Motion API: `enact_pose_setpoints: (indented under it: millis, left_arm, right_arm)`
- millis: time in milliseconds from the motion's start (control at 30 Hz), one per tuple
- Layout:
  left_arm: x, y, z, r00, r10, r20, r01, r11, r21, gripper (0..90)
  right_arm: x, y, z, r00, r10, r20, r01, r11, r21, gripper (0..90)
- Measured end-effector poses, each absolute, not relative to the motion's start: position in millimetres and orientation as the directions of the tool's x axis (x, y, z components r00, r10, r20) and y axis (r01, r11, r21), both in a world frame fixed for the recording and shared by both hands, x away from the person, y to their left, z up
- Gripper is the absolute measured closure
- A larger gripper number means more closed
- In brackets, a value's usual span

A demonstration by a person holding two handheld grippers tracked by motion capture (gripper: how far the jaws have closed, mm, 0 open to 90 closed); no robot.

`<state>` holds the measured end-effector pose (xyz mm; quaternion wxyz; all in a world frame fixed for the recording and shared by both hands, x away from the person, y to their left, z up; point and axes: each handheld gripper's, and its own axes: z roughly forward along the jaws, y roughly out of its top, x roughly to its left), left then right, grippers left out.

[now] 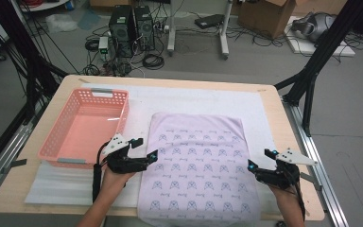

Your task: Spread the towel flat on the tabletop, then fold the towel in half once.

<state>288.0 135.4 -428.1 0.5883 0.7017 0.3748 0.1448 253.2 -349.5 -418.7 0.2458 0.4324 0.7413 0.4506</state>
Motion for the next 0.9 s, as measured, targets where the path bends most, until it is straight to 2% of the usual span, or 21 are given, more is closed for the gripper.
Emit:
enact_pose_setpoints:
  millis: [600, 900]
  left_arm:
    - [293, 135, -432, 0.672, 0.694, -0.258, 0.395, -0.041, 0.918, 19.7]
    - [309, 123, -425, 0.654, 0.712, -0.257, 0.415, -0.054, 0.908, 22.6]
  right_arm:
    - [259, -343, -422, -0.516, 0.856, 0.04, 0.439, 0.224, 0.87, 19.3]
    - [279, -347, -425, -0.501, 0.86, 0.094, 0.497, 0.197, 0.845, 17.9]
